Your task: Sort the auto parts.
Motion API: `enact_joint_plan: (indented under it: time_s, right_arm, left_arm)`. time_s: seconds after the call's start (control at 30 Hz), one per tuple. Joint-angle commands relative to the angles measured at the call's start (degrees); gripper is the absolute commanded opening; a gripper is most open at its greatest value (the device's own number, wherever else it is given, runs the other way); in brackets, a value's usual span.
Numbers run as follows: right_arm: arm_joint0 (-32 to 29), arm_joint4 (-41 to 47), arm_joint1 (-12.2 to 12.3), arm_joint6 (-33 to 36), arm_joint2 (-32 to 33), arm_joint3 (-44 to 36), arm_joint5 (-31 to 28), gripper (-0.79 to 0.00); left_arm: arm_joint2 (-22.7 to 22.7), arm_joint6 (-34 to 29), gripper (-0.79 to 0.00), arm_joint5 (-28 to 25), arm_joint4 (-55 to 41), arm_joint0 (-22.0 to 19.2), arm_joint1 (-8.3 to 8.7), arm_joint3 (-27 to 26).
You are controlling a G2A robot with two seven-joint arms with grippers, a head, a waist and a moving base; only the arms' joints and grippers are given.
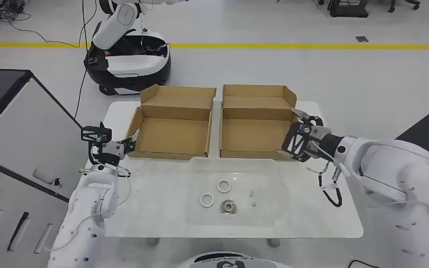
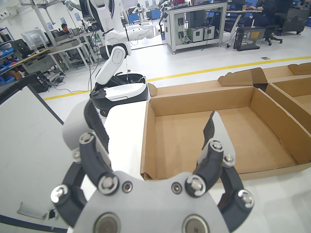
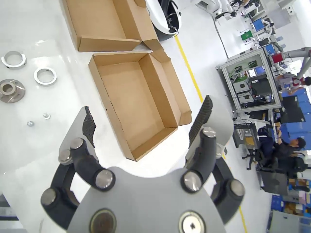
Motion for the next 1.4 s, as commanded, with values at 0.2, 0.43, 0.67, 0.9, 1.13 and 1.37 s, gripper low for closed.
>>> enact_joint_plan:
  time_s: [0.2, 0.43, 0.67, 0.9, 1.13, 1.37]
  right_arm:
    - [4.64, -4.98, 4.73, 0.08, -10.19, -0.11, 0.3, 0.0]
    - [9.3, -2.22, 10.6, 2.24, -19.63, 0.26, 2.46, 0.0]
    - [18.33, 6.4, 17.74, 6.89, -29.81, 0.82, 7.11, 0.0]
    - [33.57, 22.21, 23.41, 13.81, -42.34, 1.27, 14.03, 0.0]
    - [49.22, 36.5, 26.45, 18.05, -56.59, 2.41, 18.27, 0.0]
    - [57.52, 45.14, 26.8, 21.15, -63.69, 4.65, 21.38, 0.0]
  left_arm:
    - [0.0, 0.0, 0.0, 0.0, 0.0, 0.0, 0.0, 0.0]
    - [0.0, 0.0, 0.0, 0.0, 0.0, 0.0, 0.0, 0.0]
    - [0.0, 0.0, 0.0, 0.0, 0.0, 0.0, 0.0, 0.0]
    - [0.0, 0.0, 0.0, 0.0, 0.0, 0.0, 0.0, 0.0]
    - [0.0, 0.0, 0.0, 0.0, 0.0, 0.0, 0.0, 0.0]
    - [0.0, 0.0, 0.0, 0.0, 0.0, 0.0, 0.0, 0.0]
